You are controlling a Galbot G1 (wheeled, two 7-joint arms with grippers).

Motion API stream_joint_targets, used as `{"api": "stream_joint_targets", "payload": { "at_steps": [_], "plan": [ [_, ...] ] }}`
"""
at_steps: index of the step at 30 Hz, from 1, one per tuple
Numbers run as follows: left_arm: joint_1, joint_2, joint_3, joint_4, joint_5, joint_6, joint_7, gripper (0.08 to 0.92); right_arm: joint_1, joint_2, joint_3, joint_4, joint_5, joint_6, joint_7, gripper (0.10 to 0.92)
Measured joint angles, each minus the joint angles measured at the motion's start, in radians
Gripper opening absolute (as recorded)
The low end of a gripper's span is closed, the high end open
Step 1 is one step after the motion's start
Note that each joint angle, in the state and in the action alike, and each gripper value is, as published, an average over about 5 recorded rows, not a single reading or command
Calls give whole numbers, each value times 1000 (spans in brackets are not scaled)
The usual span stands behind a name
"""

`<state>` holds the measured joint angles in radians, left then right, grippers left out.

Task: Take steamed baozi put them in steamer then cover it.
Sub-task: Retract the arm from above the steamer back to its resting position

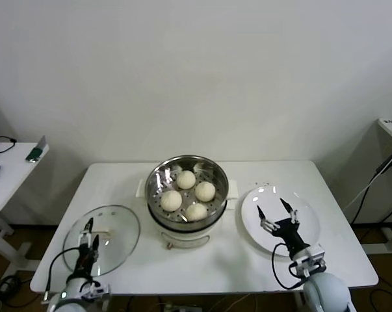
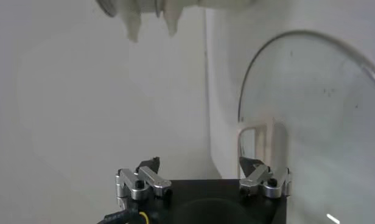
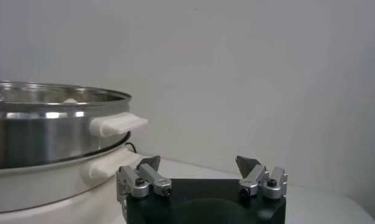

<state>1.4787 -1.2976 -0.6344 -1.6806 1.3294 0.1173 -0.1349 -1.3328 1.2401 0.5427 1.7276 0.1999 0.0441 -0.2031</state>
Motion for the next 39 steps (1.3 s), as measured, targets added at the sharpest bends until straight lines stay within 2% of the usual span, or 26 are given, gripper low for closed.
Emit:
{"api": "stream_joint_targets", "payload": {
  "at_steps": [17, 32, 39],
  "plan": [
    [-135, 29, 39, 164, 21, -7, -40, 811, 14, 18, 3, -20, -27, 9, -4, 823],
    [-161, 34, 55, 206, -3, -27, -55, 421, 15, 37, 5, -41, -55, 29, -9, 823],
    [-153, 50, 54, 189, -26, -25, -60, 200, 19, 36, 7, -47, -60, 33, -9, 823]
  ]
}}
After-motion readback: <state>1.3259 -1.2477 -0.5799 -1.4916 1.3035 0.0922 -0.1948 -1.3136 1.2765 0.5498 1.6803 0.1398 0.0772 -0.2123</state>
